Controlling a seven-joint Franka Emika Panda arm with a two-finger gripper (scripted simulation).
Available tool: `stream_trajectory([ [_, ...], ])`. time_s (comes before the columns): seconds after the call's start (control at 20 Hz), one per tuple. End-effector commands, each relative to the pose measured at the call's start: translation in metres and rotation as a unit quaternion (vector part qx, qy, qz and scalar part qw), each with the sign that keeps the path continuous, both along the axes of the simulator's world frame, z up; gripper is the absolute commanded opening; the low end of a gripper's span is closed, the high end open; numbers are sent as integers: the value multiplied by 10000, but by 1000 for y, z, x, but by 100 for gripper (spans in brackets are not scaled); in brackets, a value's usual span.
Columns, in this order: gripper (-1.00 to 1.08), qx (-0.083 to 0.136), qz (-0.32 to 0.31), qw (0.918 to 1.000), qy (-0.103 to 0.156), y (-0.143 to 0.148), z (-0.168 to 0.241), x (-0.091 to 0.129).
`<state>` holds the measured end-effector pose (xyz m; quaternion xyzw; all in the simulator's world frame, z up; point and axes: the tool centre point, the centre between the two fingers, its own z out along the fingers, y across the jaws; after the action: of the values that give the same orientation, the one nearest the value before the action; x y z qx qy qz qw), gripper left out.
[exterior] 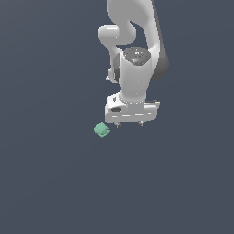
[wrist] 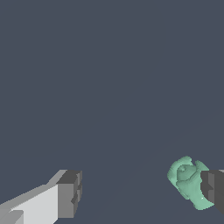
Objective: Pick up the object and move it to a goal position.
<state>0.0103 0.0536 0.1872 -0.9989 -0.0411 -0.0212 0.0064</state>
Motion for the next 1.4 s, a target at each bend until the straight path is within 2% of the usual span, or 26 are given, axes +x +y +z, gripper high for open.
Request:
stream_trajectory([
  [0.0,100,-5,46,10000,2,-2,-1,-1],
  [0.7,100,-73,899,9959,42,-40,-27,-12],
  [1.0,100,-107,1491,9887,73,-65,-44,-22],
  [1.35,100,-133,2179,9758,110,-93,-64,-37],
])
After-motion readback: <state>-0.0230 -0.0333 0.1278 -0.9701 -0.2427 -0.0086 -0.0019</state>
